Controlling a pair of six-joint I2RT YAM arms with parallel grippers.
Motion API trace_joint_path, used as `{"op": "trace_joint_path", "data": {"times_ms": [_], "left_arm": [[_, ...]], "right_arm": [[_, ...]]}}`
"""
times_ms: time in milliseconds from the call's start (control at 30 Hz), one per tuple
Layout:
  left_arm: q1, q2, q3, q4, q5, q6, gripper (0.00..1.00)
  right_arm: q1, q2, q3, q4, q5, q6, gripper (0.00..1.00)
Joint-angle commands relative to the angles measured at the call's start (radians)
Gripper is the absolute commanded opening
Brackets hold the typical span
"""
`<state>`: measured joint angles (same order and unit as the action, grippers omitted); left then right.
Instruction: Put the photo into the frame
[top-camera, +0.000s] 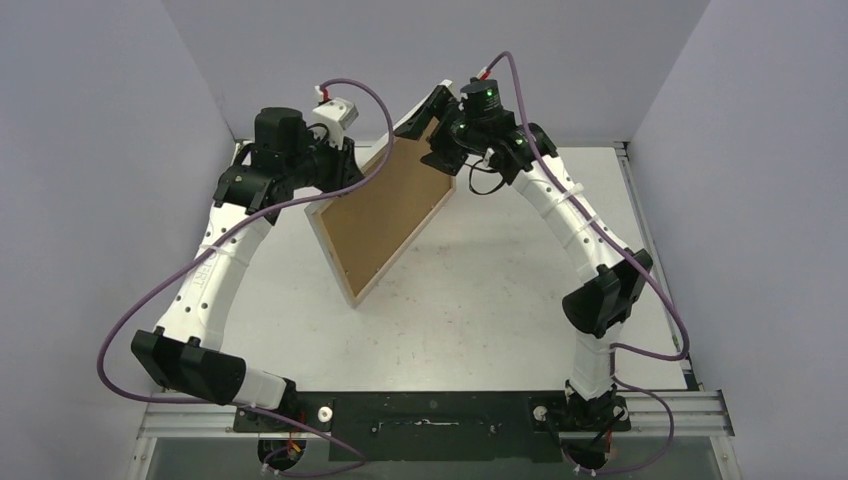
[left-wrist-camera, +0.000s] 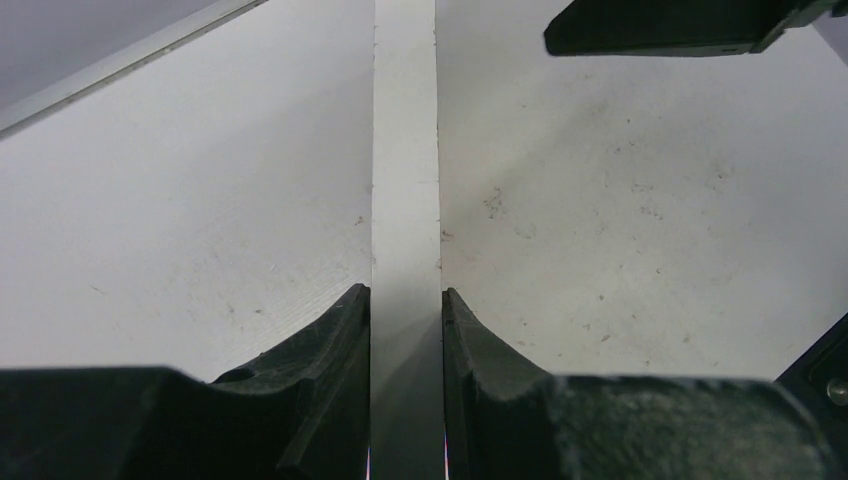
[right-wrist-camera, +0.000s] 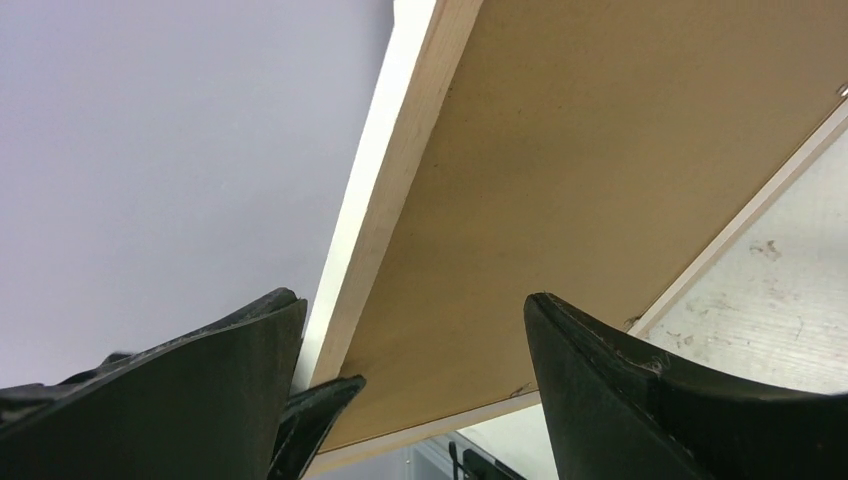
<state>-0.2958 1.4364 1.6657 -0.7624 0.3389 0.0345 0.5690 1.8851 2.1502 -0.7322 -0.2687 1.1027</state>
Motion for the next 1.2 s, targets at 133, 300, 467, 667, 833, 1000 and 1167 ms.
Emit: {"op": "trace_joint_path", "data": {"times_ms": [133,300,467,667,833,1000,1167], "left_arm": [[-0.043,-0.134,-0.123,0.298,0.044,0.082,0.0],[-0.066,-0.151,-0.17,0.319,0.048,0.099,0.0],[-0.088,-0.181,-0.216,0.349,0.049,0.111,0.0],[-0.097,-0.233,-0.298,0.41,0.073,0.103,0.05],[-0.102,-0.256,-0.345,0.433,0.089,0.075,0.19],[-0.106,-0.272,-0.373,0.452,0.127,0.015,0.35],[-0.108,-0.272,-0.386,0.483,0.175,-0.051,0.37]], "right_arm": [[0.032,0.012,0.035,0.007,0.075,0.094,0.81],[0.038,0.01,0.031,0.002,0.1,0.101,0.8],[0.045,0.004,0.018,-0.047,0.134,0.104,0.76],[0.06,-0.024,-0.03,-0.079,0.197,0.129,0.66],[0.061,-0.046,-0.049,-0.11,0.218,0.121,0.62],[0.043,-0.095,-0.118,-0.116,0.214,0.111,0.52],[0.023,-0.149,-0.225,-0.085,0.195,0.116,0.41]]}}
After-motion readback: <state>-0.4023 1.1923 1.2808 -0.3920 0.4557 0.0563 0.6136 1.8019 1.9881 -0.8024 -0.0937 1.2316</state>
